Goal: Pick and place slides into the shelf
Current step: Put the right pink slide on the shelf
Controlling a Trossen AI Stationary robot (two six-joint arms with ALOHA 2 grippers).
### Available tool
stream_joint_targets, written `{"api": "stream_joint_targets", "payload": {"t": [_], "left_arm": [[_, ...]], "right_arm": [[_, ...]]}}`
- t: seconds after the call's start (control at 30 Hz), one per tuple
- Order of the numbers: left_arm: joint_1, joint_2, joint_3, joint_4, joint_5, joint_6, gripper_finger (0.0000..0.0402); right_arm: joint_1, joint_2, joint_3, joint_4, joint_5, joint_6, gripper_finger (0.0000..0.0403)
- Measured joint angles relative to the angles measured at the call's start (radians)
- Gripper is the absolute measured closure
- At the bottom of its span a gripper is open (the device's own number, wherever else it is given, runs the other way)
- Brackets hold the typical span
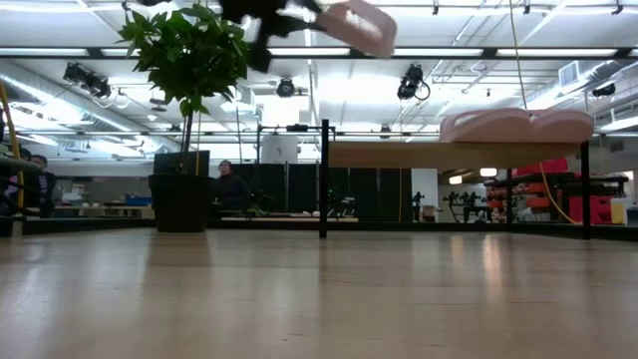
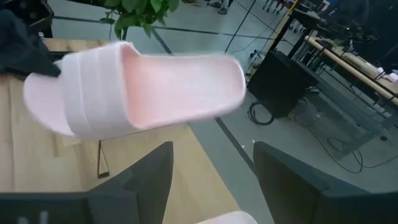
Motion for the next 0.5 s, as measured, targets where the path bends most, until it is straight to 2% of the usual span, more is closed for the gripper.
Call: {"api": "stream_joint_targets", "payload": {"t": [0.13,0.23,0.3,0.37,0.5], "left_arm": [[-0.021,0.133,0.157,0.003,-0.065,-0.001,0.0352],[-0.032,0.226,0.277,-0.003,-0.169,-0.006,0.0352],[-0.032,0.27,0.338,0.0,-0.197,-0.017,0.0352],[-0.032,0.305,0.372,-0.009,-0.245,-0.093,0.0352],[-0.037,0.376,0.373,-0.017,-0.333,-0.36,0.0352]], "right_arm": [[0.0,-0.006,0.0,-0.028,0.0,-0.001,0.0176],[0.0,-0.006,0.0,-0.056,0.014,-0.001,0.0178],[0.0,-0.006,0.0,-0.066,0.03,-0.001,0.0181],[0.0,-0.006,0.0,-0.085,0.035,-0.001,0.0183],[0.0,-0.006,0.0,-0.147,0.043,-0.001,0.0187]]}}
